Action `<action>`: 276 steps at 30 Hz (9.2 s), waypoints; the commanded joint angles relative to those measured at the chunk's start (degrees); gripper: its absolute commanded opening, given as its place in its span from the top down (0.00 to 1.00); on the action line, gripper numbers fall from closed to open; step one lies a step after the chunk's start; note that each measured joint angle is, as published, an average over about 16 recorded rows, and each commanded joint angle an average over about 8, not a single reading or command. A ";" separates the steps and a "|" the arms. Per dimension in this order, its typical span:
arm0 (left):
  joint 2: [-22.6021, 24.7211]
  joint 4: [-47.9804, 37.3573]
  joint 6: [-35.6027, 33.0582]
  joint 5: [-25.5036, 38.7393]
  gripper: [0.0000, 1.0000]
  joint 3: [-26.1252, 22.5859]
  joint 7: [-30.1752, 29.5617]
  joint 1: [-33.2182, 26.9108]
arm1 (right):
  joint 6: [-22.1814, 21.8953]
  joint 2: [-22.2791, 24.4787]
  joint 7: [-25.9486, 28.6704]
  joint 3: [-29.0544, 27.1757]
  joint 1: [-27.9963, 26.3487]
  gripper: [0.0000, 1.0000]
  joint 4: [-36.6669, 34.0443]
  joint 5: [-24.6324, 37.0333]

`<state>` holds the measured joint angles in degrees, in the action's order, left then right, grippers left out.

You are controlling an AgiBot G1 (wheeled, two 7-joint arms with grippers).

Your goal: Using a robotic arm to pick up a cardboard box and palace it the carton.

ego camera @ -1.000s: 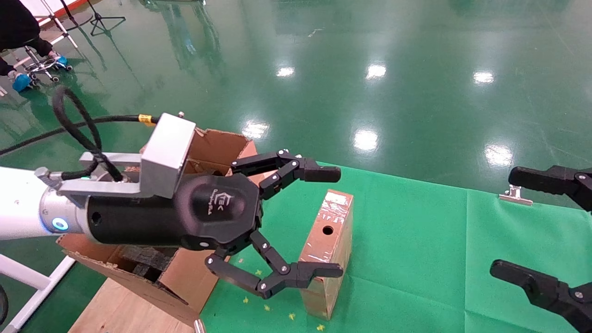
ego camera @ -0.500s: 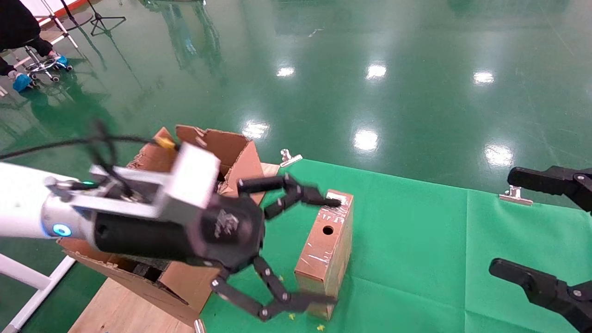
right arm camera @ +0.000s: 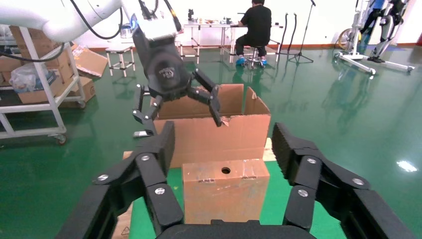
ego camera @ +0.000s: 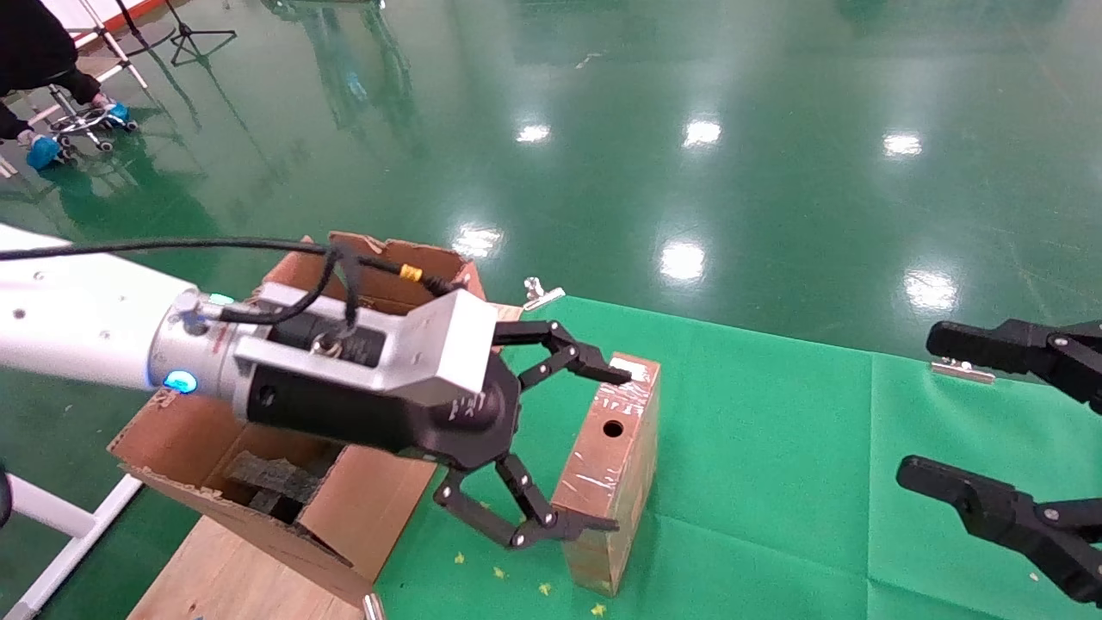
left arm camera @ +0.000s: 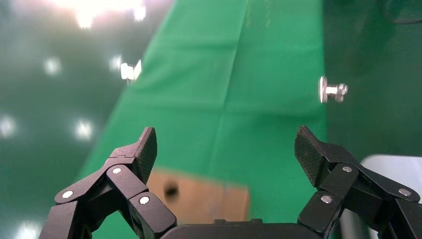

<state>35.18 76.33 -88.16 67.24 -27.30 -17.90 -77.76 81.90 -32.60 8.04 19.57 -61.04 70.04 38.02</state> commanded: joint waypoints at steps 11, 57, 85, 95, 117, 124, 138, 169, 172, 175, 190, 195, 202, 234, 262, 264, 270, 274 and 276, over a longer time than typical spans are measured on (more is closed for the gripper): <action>4.24 -0.31 -1.36 14.84 0.00 -9.06 -20.36 -12.81 | 0.00 0.00 0.00 0.00 0.00 1.00 0.00 0.00; 35.53 -27.47 -0.22 24.72 0.00 -47.03 -63.17 -34.85 | 0.00 0.00 0.00 0.00 0.00 1.00 0.00 0.00; 37.52 -29.09 -0.15 25.03 1.00 -48.02 -60.84 -34.35 | -0.02 0.01 0.00 0.00 0.02 0.00 -0.02 0.00; 37.42 -29.02 -0.09 24.99 1.00 -47.93 -60.89 -34.34 | -0.02 0.01 0.00 0.00 0.02 0.00 -0.02 0.00; 32.91 -26.44 0.30 24.63 1.00 -47.02 -58.27 -35.96 | -0.02 0.01 0.00 0.00 0.02 0.00 -0.02 0.00; 23.60 -21.15 1.90 23.64 1.00 -43.50 -55.61 -41.20 | -0.02 0.01 0.00 0.00 0.02 0.00 -0.02 0.00; 7.34 -22.84 0.96 32.93 1.00 -41.87 -48.16 -53.43 | -0.02 0.01 0.00 0.00 0.02 0.00 -0.02 0.00; 9.01 -67.57 29.62 34.09 1.00 -43.45 -17.90 -38.13 | -0.02 0.01 0.00 0.00 0.02 0.00 -0.02 -0.01; 9.58 -69.32 31.22 33.46 1.00 -43.04 -16.48 -37.03 | -0.02 0.01 0.00 0.00 0.02 0.00 -0.02 -0.01; 10.11 -70.77 31.52 32.59 1.00 -42.52 -15.24 -35.88 | -0.02 0.01 0.00 0.00 0.02 0.00 -0.02 -0.01; 11.78 -75.23 27.79 29.63 1.00 -40.78 -12.28 -30.56 | -0.02 0.01 0.00 0.00 0.02 0.00 -0.02 -0.01; 11.93 -75.95 27.78 29.34 1.00 -40.59 -12.25 -29.16 | -0.02 0.01 0.00 0.00 0.02 0.00 -0.02 -0.01; 11.57 -76.10 27.87 28.84 1.00 -40.24 -12.18 -29.45 | -0.02 0.01 0.00 0.01 0.02 0.00 -0.02 -0.01; 14.29 -77.02 24.68 34.09 1.00 -43.85 -17.64 -31.23 | -0.02 0.01 -0.01 0.01 0.02 0.00 -0.02 -0.01; 14.77 -77.19 26.77 33.81 0.00 -43.71 -19.76 -27.86 | -0.04 0.02 -0.01 0.00 0.03 0.00 -0.04 -0.02; 14.76 -77.21 26.65 33.84 0.00 -43.72 -19.73 -27.87 | -0.04 0.02 -0.01 0.00 0.03 0.00 -0.04 -0.02; 14.73 -77.19 26.27 33.98 0.00 -43.73 -19.54 -28.11 | -0.04 0.02 -0.01 0.00 0.03 0.00 -0.04 -0.01; 14.91 -76.25 25.99 33.95 0.00 -43.66 -18.74 -29.47 | -0.04 0.02 -0.01 0.00 0.03 0.00 -0.04 -0.01; 14.98 -75.22 25.51 33.68 0.00 -43.48 -18.01 -30.83 | -0.04 0.02 -0.01 0.00 0.03 0.00 -0.04 -0.01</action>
<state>49.89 1.85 -63.79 100.40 -70.43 -35.68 -109.17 81.86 -32.58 8.03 19.57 -61.01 70.00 38.01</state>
